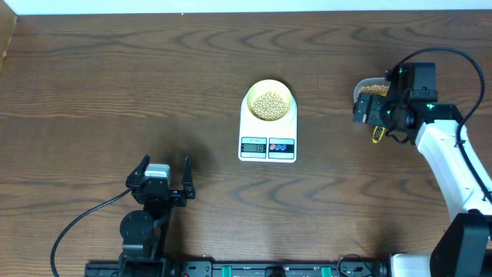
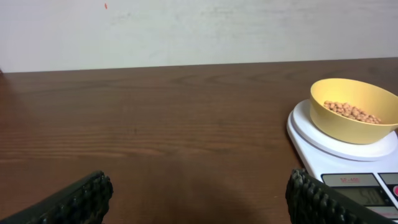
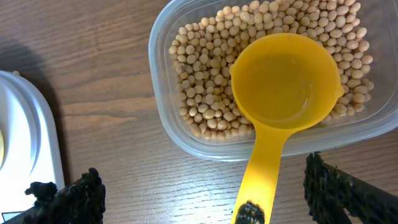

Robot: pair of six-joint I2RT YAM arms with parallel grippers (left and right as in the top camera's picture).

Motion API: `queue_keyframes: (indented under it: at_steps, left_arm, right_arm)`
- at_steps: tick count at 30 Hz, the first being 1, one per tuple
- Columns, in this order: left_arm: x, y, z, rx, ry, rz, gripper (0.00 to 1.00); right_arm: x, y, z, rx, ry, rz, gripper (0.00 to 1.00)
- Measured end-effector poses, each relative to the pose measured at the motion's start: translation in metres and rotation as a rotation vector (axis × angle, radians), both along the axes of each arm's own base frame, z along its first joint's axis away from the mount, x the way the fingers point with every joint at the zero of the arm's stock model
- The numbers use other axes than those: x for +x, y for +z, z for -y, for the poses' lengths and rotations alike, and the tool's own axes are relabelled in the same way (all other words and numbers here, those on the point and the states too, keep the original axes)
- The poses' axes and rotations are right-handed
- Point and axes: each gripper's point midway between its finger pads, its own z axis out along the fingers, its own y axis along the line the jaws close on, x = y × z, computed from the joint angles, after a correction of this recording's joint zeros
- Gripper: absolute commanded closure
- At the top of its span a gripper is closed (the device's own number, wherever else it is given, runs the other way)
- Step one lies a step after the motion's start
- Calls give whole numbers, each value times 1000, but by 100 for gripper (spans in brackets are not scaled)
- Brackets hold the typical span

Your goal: Scoop item into bowl and weigh 50g on scale

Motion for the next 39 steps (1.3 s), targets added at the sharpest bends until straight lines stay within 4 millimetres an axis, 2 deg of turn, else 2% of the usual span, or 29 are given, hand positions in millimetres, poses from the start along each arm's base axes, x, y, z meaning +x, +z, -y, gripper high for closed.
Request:
queue_keyframes:
  at_steps: [14, 26, 39]
  left_arm:
    - [1, 6, 0, -1, 3, 27, 9]
    - [3, 53, -10, -10, 58, 234, 9]
    - [4, 42, -24, -46, 144, 211, 9]
  right_arm:
    - [0, 0, 0, 0, 0, 0, 1]
    - [0, 0, 0, 0, 0, 0, 1]
    - [0, 0, 0, 0, 0, 0, 1]
